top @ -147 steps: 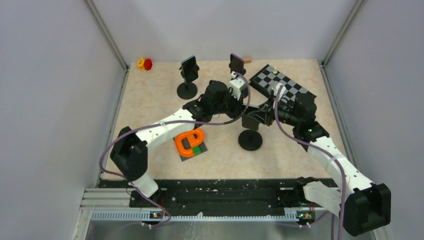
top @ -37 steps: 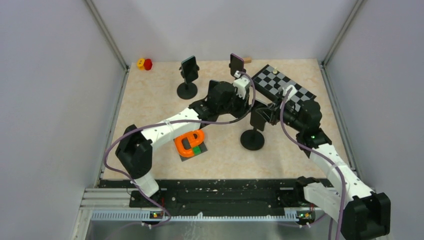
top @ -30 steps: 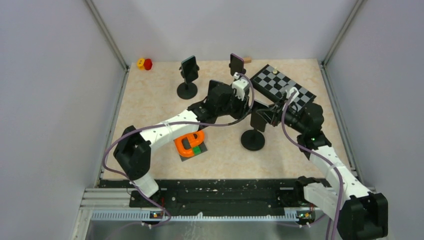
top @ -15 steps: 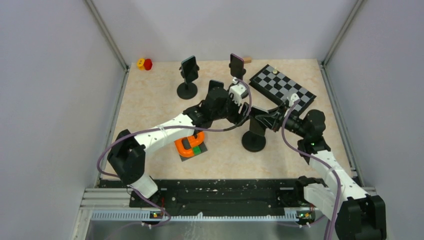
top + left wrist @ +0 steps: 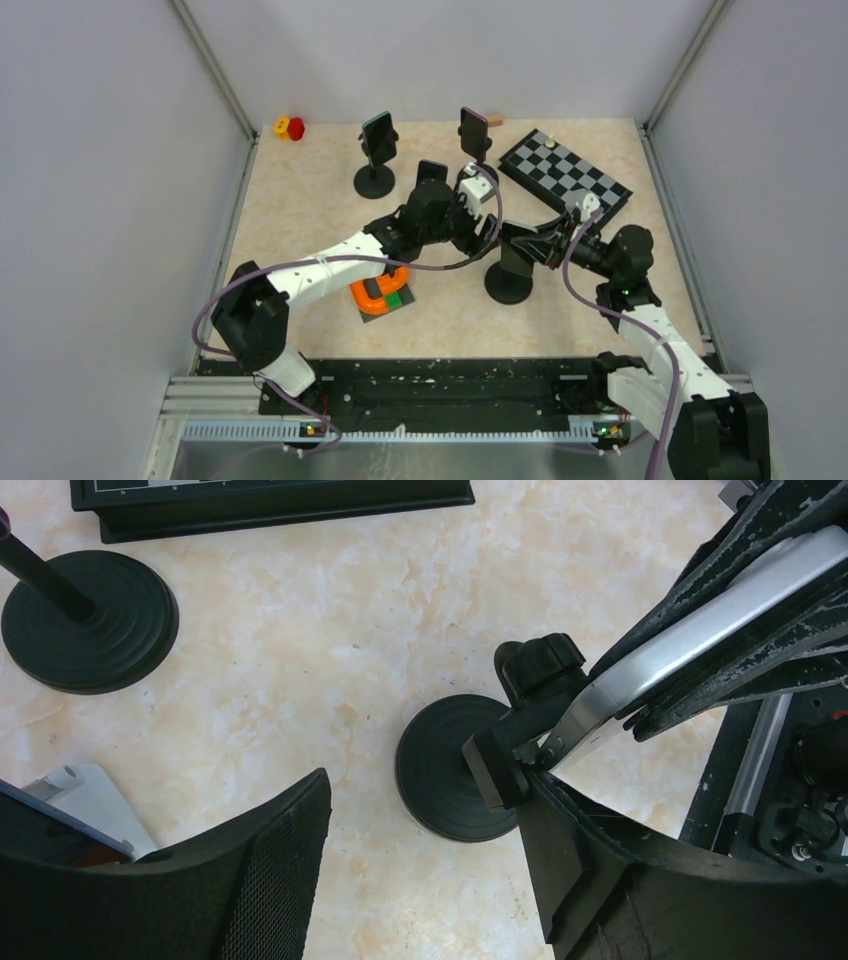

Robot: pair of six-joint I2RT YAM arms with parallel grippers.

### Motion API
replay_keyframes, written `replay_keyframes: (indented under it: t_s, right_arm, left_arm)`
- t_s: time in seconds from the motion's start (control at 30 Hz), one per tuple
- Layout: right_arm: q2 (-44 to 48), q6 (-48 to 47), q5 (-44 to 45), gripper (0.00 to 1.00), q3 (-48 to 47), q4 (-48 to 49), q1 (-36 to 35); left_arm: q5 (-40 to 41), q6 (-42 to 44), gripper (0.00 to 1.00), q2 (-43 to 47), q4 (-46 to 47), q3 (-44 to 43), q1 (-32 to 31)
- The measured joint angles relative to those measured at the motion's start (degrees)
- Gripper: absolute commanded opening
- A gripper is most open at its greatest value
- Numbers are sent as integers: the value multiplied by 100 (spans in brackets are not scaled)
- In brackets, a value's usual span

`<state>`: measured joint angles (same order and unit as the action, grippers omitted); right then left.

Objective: Place the phone on the phone stand
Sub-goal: Install the phone on the phone stand.

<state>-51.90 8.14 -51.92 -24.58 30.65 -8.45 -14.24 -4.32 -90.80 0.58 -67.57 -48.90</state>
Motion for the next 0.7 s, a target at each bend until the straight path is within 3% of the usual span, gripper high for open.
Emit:
replay_keyframes:
  t_s: [0.17, 0.37, 0.47, 0.63, 0.7]
  right_arm:
    - [13, 2, -98, 0, 33, 35, 4]
    - [-122, -94, 302, 0, 70, 328, -2]
    - [-142, -92, 313, 0, 70, 378, -7]
    - [-142, -79, 313, 0, 114, 476, -4]
    - [-142, -59, 299, 8, 144, 538, -4]
  left_arm:
    - [-210, 166, 77, 31, 37, 79, 15]
    - [-2234, -9, 79, 26, -85, 256, -669]
    - [-2802, -9, 80, 28, -52, 256, -850]
    - [-3008, -7, 81, 28, -55, 258, -750]
    - [-2959, -7, 82, 31, -55, 258, -693]
